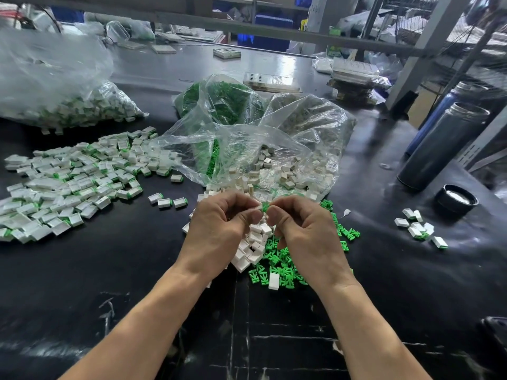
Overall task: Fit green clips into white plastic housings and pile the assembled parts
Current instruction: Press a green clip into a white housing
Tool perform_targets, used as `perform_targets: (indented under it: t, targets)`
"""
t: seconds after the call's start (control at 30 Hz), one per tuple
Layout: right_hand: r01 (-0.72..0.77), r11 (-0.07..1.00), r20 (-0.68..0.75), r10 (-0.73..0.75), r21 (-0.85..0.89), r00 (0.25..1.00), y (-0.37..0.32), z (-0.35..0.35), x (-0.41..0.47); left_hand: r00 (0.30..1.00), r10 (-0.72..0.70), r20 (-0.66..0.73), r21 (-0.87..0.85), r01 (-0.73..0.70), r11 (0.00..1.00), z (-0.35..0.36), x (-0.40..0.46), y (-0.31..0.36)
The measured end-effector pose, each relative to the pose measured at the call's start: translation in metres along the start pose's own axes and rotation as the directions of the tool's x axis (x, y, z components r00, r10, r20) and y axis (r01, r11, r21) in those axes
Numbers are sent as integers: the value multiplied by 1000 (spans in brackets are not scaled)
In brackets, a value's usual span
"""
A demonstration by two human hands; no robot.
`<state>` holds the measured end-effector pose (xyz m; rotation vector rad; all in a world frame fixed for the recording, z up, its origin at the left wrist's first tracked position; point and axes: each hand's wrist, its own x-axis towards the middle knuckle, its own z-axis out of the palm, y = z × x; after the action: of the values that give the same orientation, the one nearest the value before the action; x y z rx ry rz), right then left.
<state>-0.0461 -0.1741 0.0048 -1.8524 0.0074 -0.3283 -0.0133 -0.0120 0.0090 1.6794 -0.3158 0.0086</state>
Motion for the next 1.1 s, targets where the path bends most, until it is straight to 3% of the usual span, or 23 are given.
perform_targets:
  t: [0.53, 0.67, 0.87, 1.1]
  targets:
    - [-8, 999, -74, 12, 51, 997, -2, 10, -5, 995, -35, -90, -111, 25, 993, 12, -4, 0]
    - [-32, 998, -79, 36, 54, 996, 0, 10, -3, 997, -29, -73, -86, 22, 996, 10, -1, 1]
    - [-131, 963, -41, 144, 236, 989, 1, 5, 0, 997, 75, -2, 62, -74, 995, 4, 0, -1]
    - [-50, 964, -37, 62, 262, 997, 1, 9, -1, 997, 77, -32, 32, -76, 997, 0, 3, -5]
